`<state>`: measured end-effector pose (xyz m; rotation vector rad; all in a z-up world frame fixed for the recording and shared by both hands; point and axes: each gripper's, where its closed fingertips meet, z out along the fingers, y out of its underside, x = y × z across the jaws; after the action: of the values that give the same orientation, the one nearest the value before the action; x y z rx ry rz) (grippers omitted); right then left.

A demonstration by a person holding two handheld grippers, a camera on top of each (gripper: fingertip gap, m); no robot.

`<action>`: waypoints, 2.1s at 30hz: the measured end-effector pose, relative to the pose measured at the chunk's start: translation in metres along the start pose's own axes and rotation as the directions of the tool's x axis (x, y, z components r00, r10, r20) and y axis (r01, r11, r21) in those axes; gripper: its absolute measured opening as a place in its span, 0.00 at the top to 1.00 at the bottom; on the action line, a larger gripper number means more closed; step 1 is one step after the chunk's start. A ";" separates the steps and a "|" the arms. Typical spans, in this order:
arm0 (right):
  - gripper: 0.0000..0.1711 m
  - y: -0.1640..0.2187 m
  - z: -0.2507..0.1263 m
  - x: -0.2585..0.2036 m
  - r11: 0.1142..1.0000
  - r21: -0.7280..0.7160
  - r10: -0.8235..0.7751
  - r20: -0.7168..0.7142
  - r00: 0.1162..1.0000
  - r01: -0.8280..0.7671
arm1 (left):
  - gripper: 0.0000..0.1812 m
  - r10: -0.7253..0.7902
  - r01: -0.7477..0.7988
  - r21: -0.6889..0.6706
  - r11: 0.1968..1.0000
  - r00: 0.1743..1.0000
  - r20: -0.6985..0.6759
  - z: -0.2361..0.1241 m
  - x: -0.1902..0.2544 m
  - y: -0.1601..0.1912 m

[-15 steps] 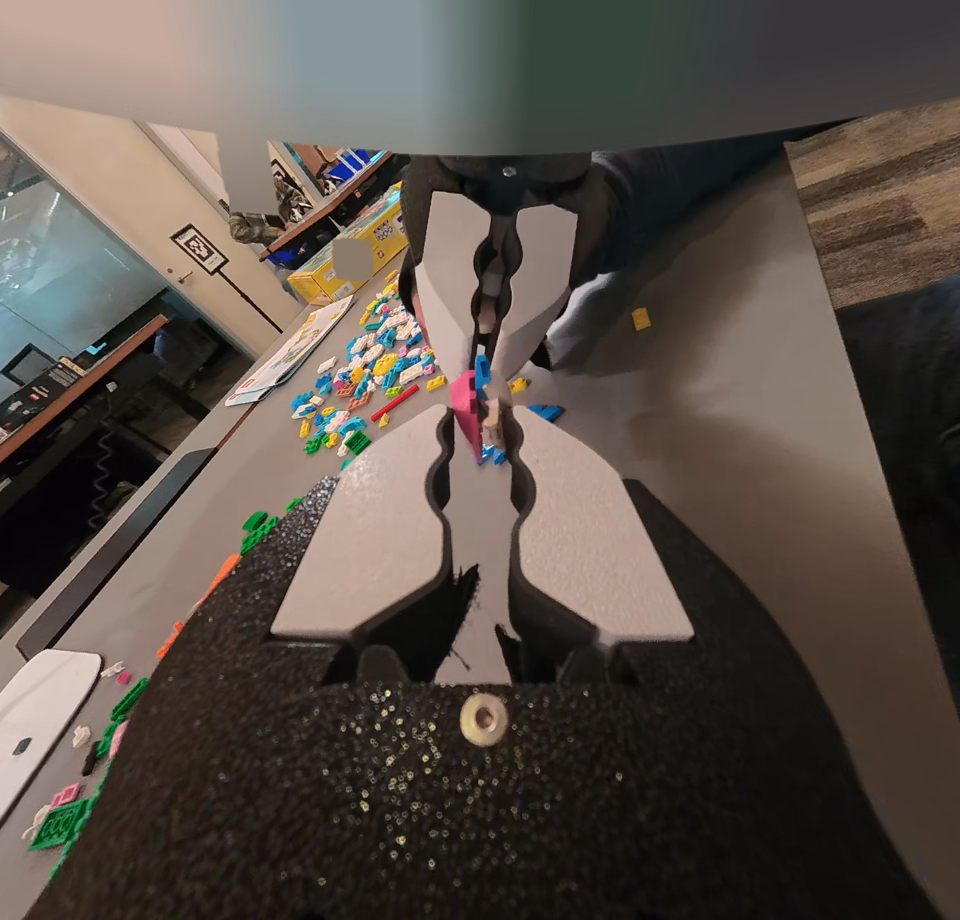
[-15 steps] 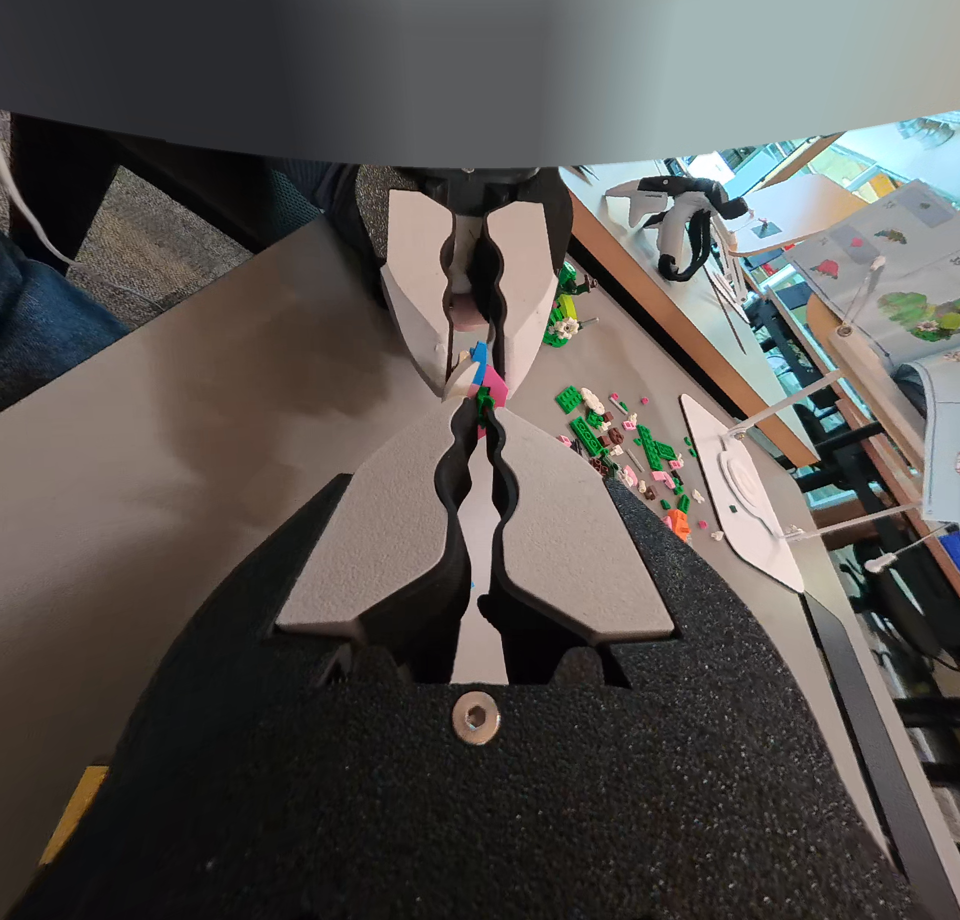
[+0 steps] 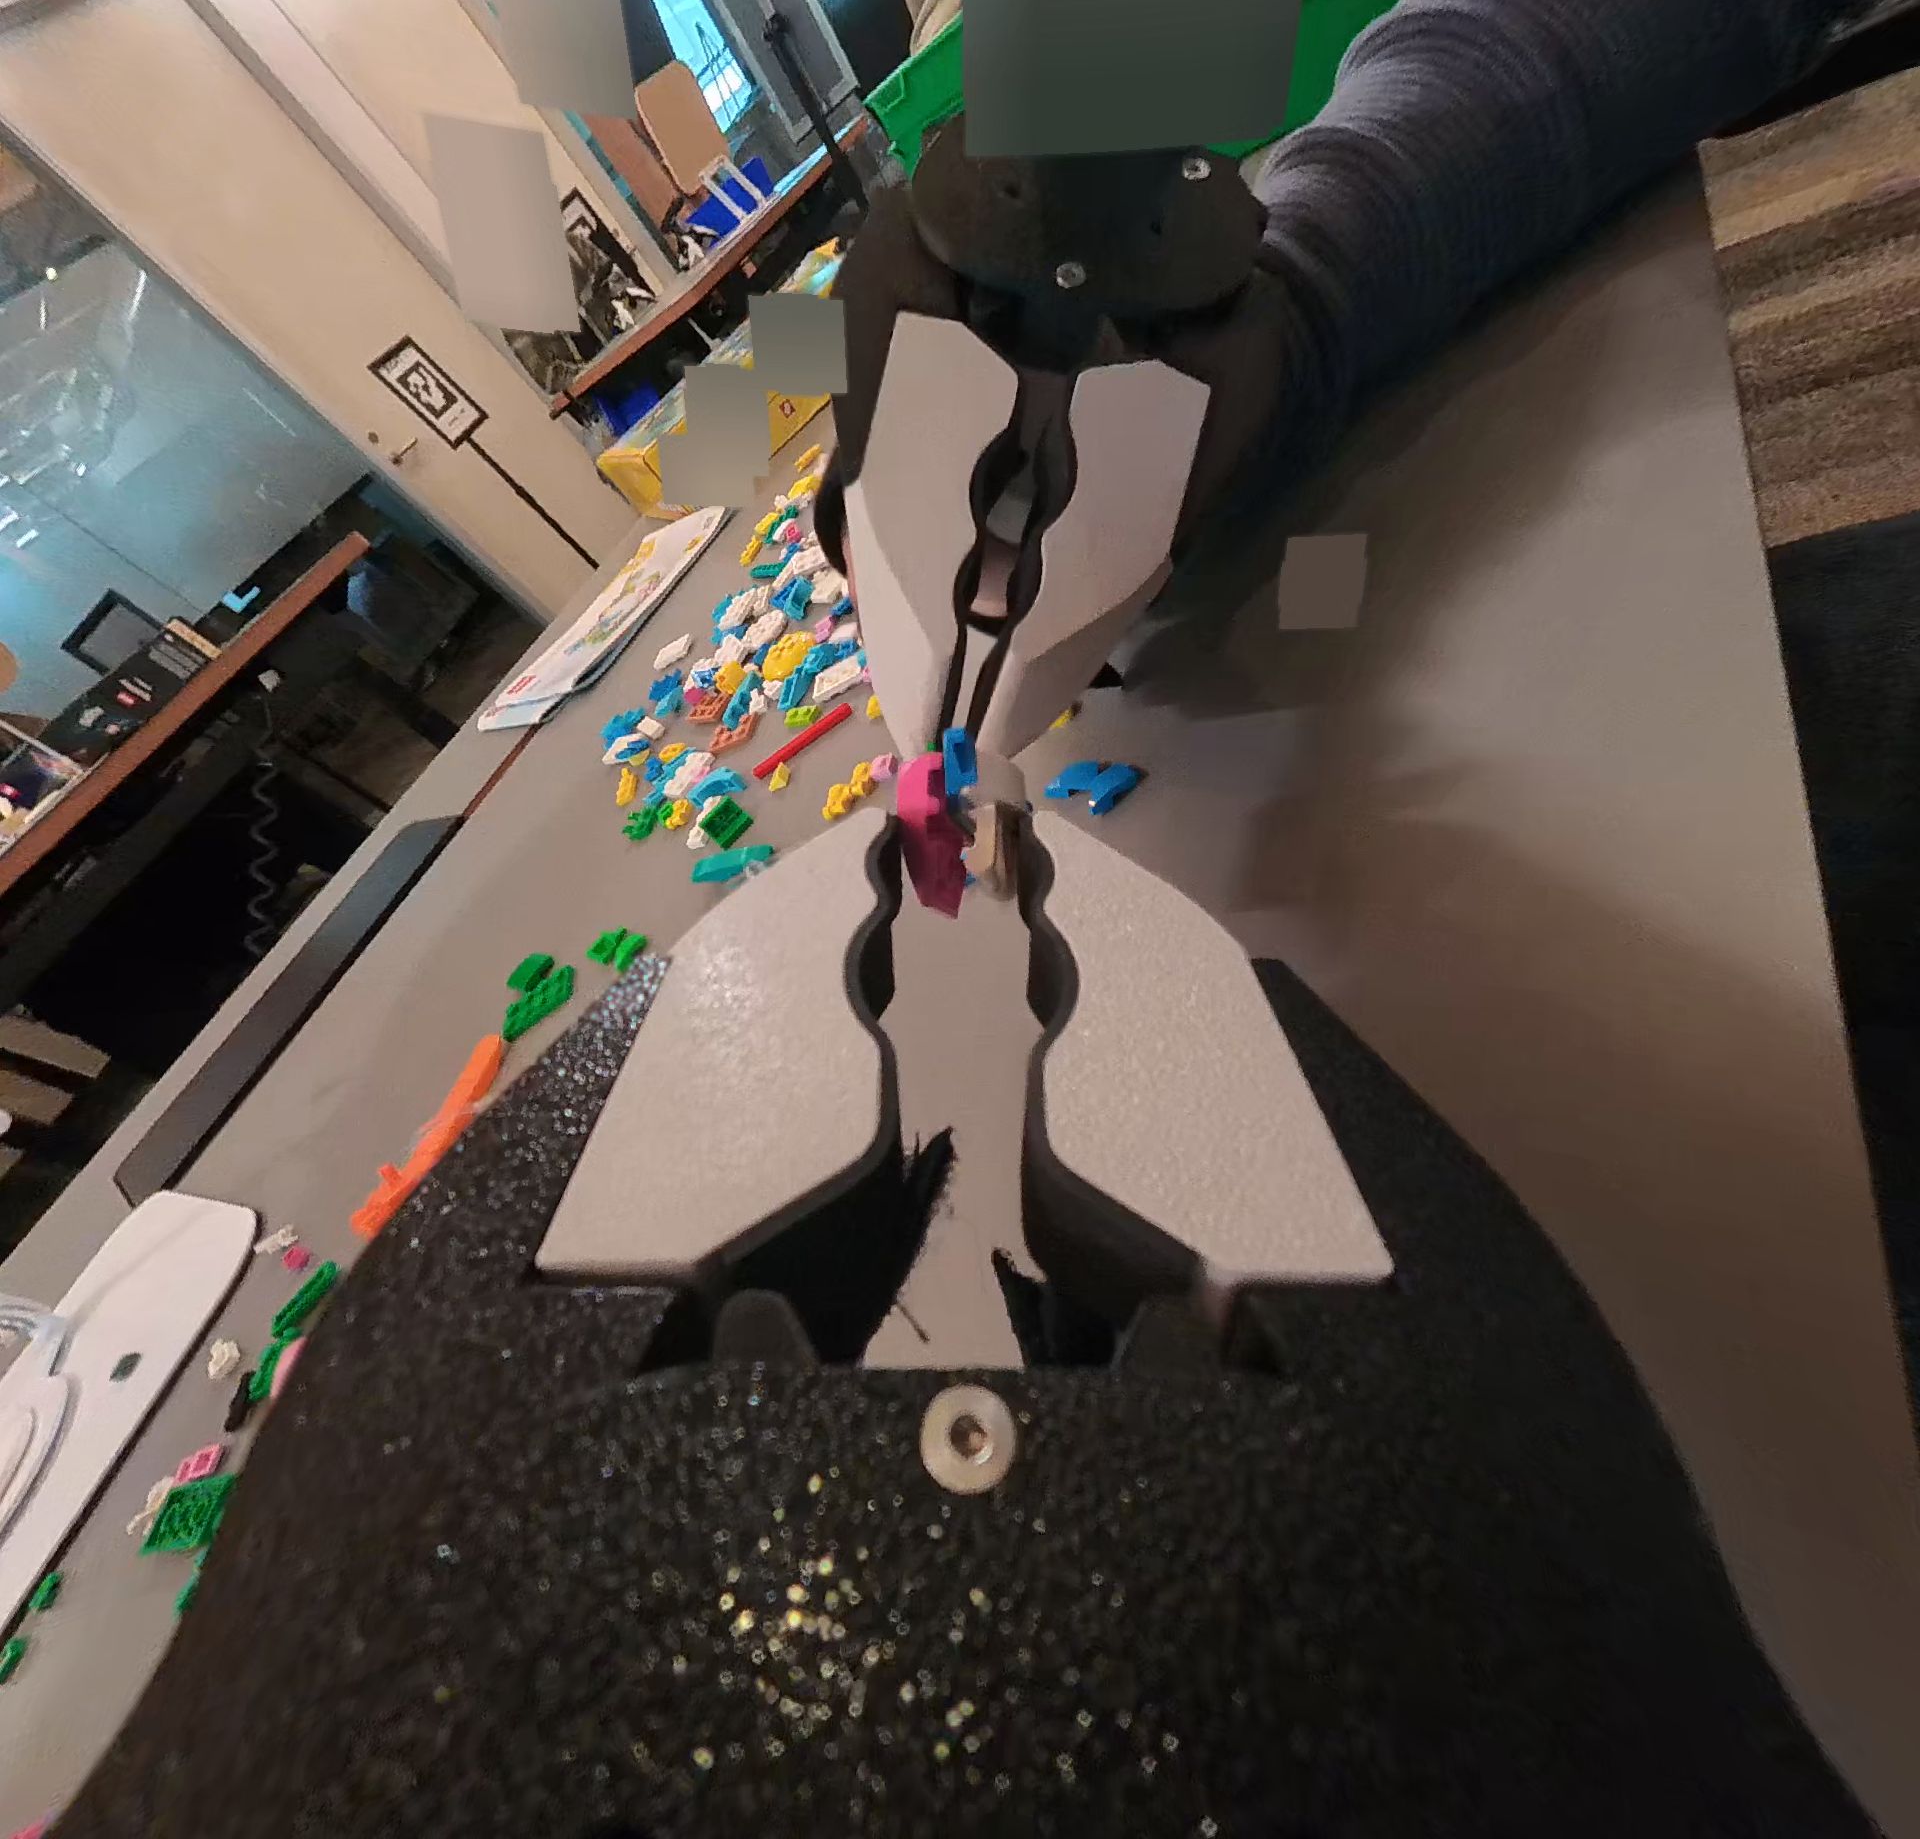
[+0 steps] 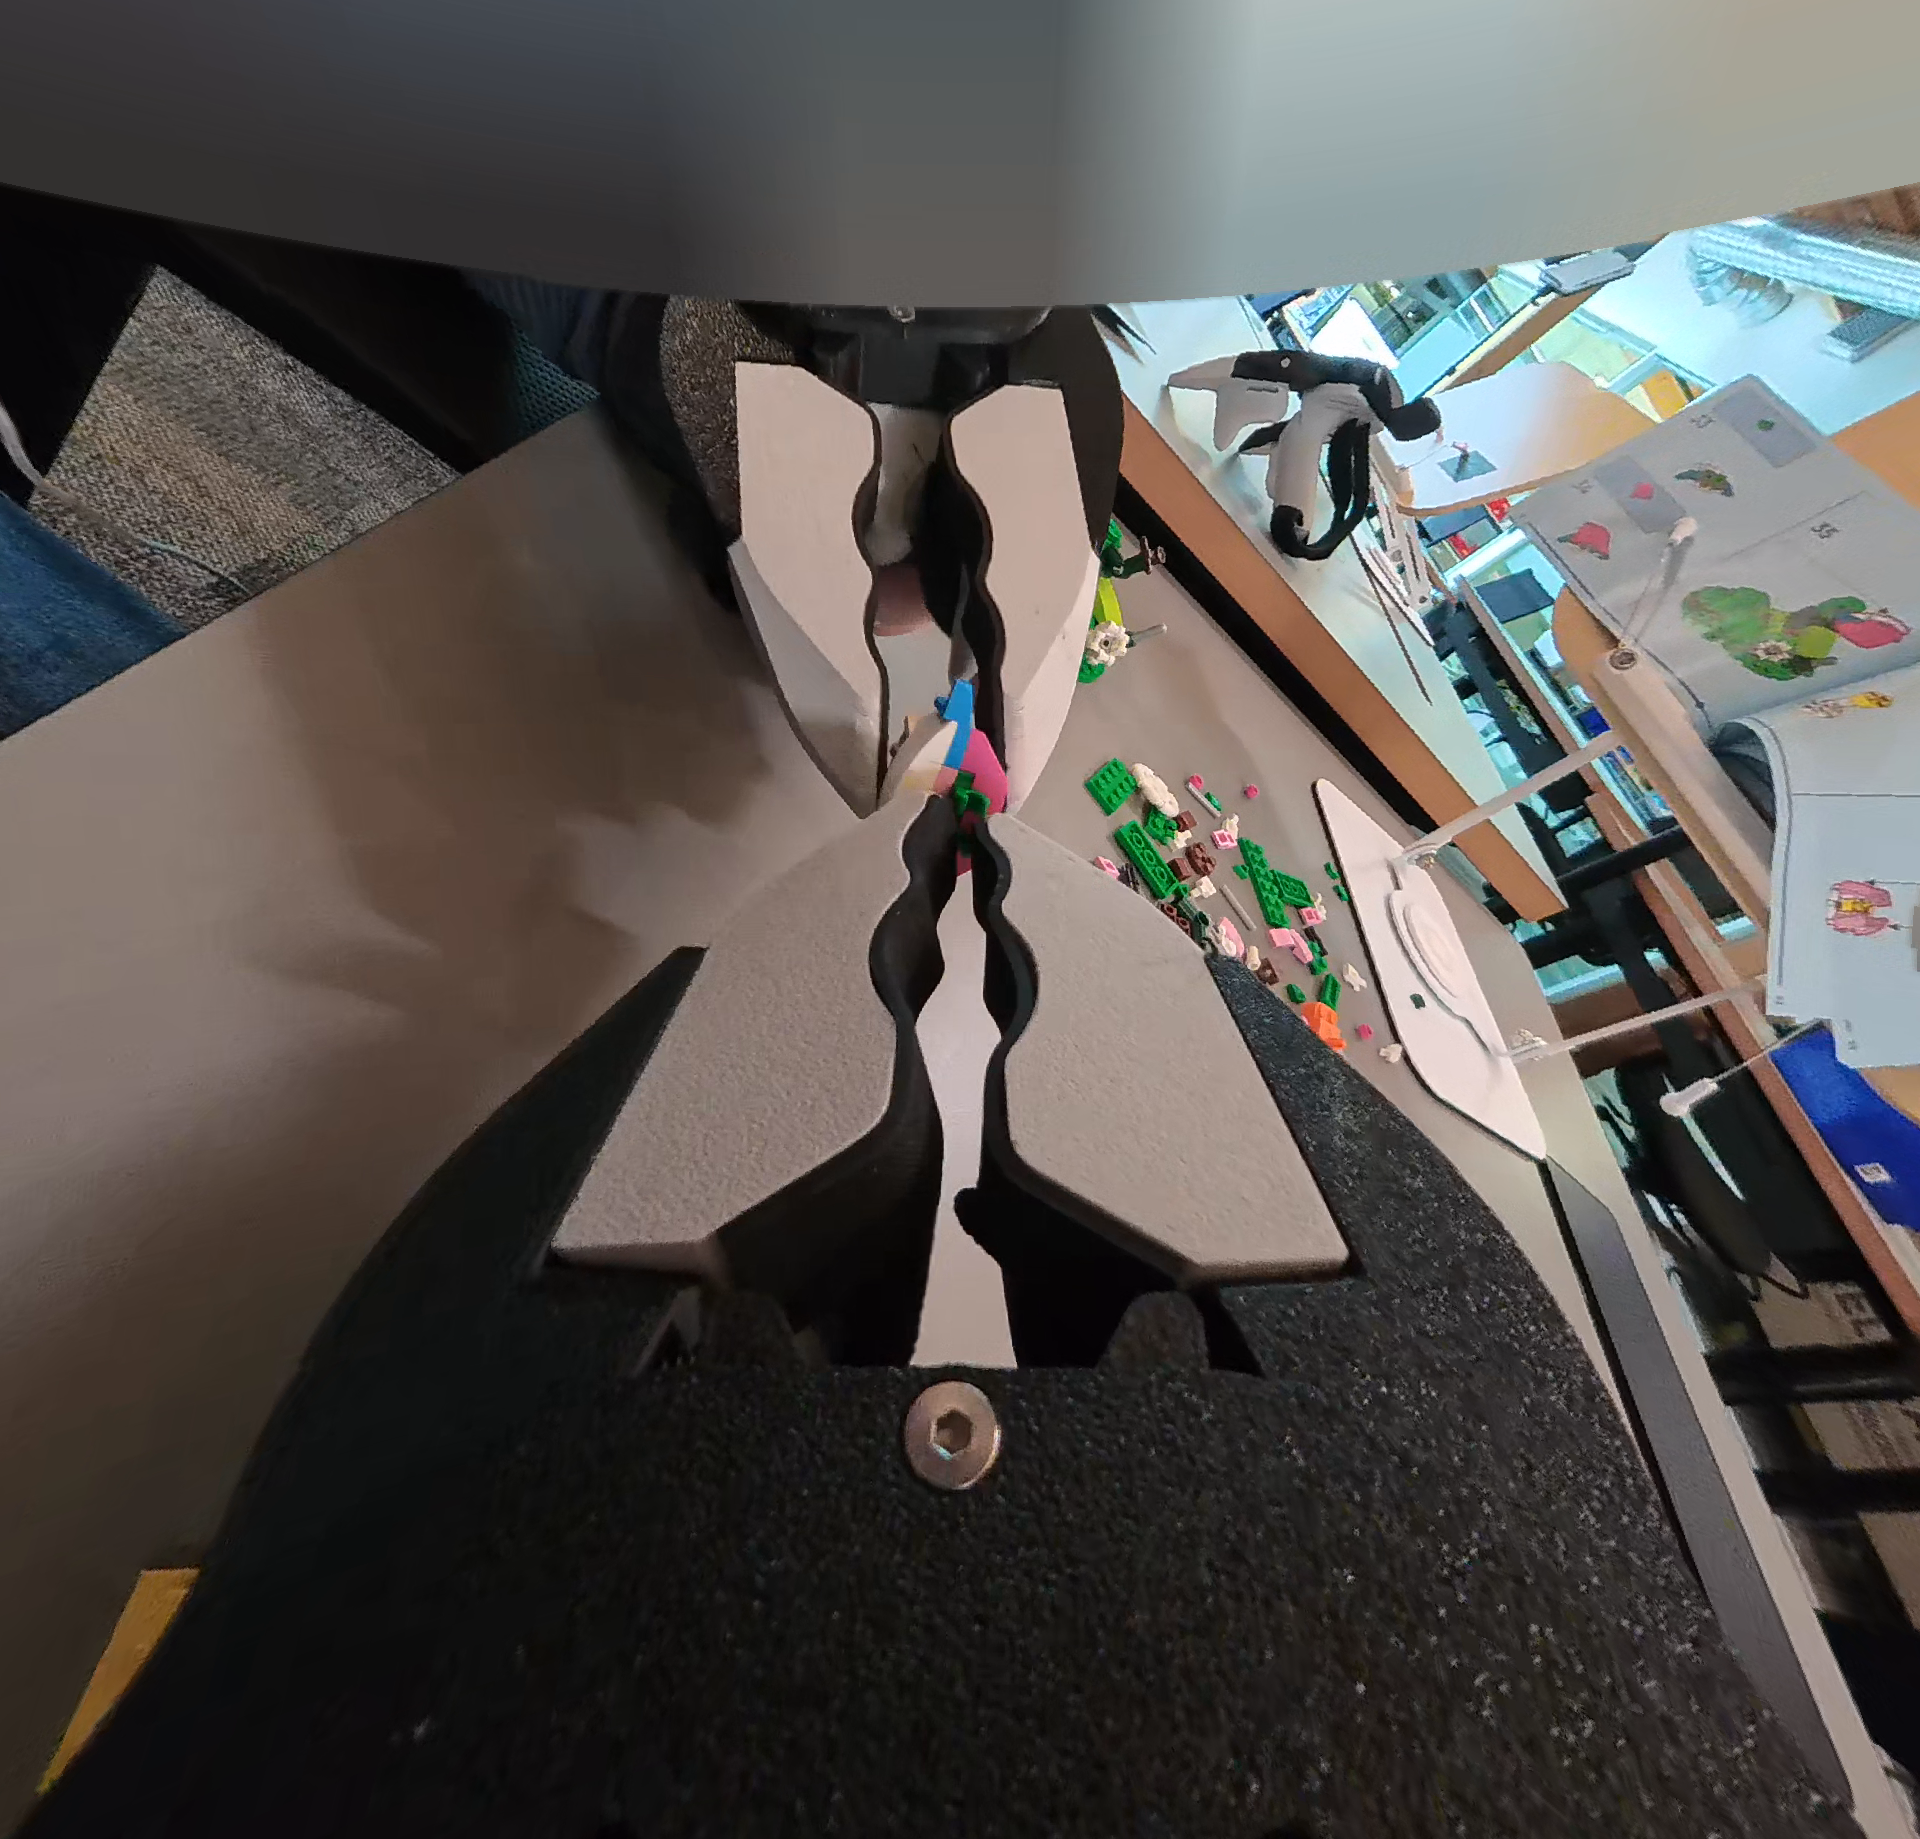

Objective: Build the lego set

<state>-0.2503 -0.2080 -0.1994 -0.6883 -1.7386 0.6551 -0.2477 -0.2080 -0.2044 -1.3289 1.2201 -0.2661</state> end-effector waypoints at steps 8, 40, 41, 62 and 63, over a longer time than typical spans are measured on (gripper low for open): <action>0.98 0.003 -0.001 -0.001 1.000 -0.001 0.011 -0.003 1.000 -0.011 | 0.91 -0.064 0.064 -0.044 0.997 0.998 0.002 0.000 -0.001 0.004; 0.87 0.013 0.014 -0.009 0.985 -0.171 0.003 0.019 1.000 0.000 | 0.75 -0.144 0.155 -0.122 0.980 0.985 0.097 -0.008 -0.013 0.016; 0.87 0.016 0.015 -0.008 0.981 -0.195 -0.003 0.011 1.000 0.005 | 0.75 -0.158 0.172 -0.128 0.977 0.981 0.112 -0.009 -0.014 0.017; 0.88 0.048 0.022 -0.015 0.884 -0.467 0.034 0.077 0.996 0.006 | 0.97 -0.331 0.350 -0.326 0.878 0.937 0.114 0.000 0.002 0.034; 0.88 0.048 0.022 -0.015 0.883 -0.469 0.037 0.079 0.996 0.005 | 0.97 -0.329 0.348 -0.329 0.878 0.938 0.114 0.000 0.002 0.034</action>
<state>-0.2619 -0.1885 -0.2495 -1.0195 -1.9970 0.2698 -0.2629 -0.1988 -0.2339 -1.8498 1.0101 -0.2692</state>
